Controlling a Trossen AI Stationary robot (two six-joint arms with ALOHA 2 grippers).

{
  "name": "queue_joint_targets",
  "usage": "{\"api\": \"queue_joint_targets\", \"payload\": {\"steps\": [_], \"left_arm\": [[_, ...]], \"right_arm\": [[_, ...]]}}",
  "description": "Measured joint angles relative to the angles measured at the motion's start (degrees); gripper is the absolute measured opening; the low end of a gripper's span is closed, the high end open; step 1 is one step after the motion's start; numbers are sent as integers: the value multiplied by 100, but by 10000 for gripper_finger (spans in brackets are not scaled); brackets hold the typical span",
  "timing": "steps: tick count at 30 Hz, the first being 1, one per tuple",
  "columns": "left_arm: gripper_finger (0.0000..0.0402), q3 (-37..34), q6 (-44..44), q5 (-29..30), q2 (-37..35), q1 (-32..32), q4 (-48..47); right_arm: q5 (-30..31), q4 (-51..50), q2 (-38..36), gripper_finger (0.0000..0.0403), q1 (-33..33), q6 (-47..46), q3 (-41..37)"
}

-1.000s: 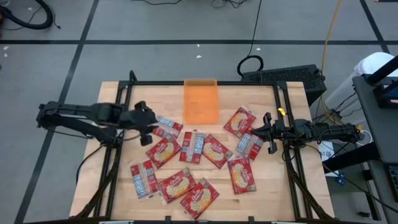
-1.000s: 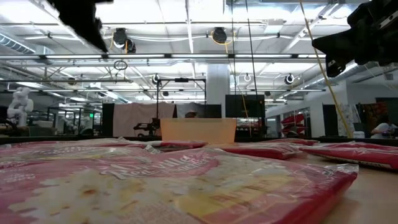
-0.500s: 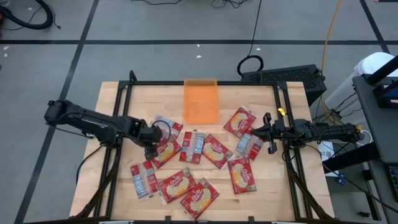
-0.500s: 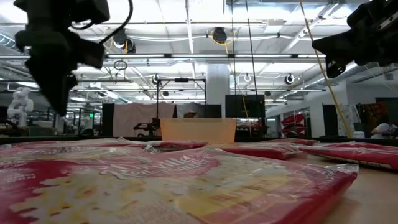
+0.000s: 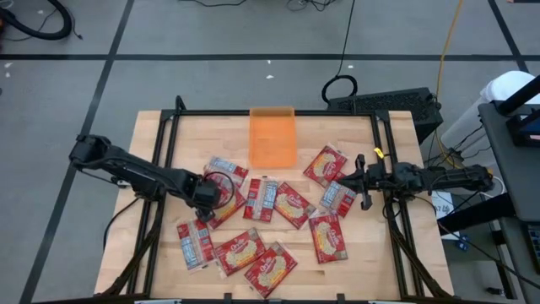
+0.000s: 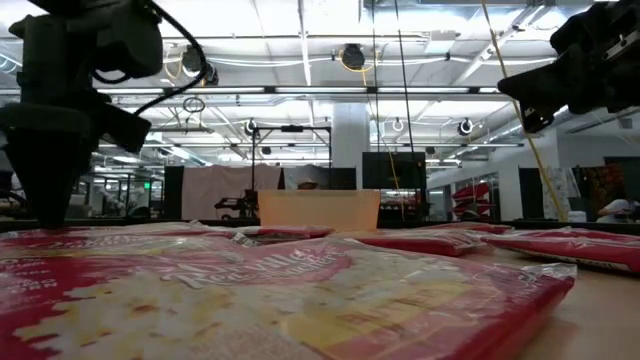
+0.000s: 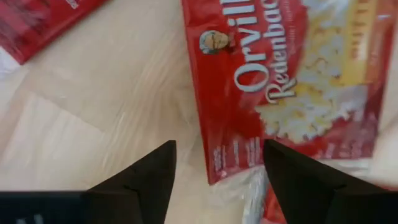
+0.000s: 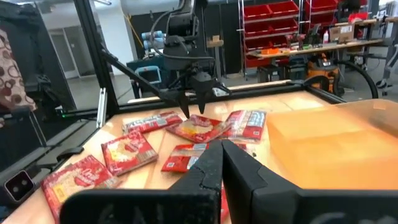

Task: Sort popcorn bags into baskets
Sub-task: Put the red popcorn bag into the orange bin

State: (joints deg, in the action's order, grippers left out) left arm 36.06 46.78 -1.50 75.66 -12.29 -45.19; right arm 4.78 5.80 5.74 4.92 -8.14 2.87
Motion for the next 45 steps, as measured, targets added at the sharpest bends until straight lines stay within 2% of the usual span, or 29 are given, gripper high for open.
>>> {"api": "queue_joint_targets", "payload": {"steps": [4, 8, 11, 16, 18, 19, 27, 34, 41, 45], "left_arm": [[262, -122, -68, -87, 170, 0, 462], [236, -273, -325, -280, 301, 4, 827], [185, -279, -563, -296, 325, 0, 868], [69, -293, -979, -109, 234, 36, 941], [26, -295, -1067, -38, 170, 104, 947], [17, -296, -1108, 26, 132, 138, 943], [13, 29, -1738, 673, -319, 181, 780], [14, 456, -2623, 1509, -890, 170, 745], [14, 638, -3114, 3143, -1282, 179, 1168], [16, 640, -3736, 3687, -1273, 221, 1697]], "right_arm": [[0, 2, 116, 0, 0, -43, 0], [-4, 0, 194, 0, 1, -163, 0], [-4, 46, 244, 0, 0, -190, 0], [15, 462, 373, 0, 1, -313, 0], [162, 706, 496, 0, 1, -319, 0], [272, 816, 570, 0, 1, -337, 0], [753, 2059, 1860, 1, 0, -1005, 35], [1045, 2134, 3519, 40, -8, -1199, 764], [1201, 2144, 5195, 95, -80, -1078, 1892], [1182, 2142, 6023, 118, -193, -1007, 2508]]}}
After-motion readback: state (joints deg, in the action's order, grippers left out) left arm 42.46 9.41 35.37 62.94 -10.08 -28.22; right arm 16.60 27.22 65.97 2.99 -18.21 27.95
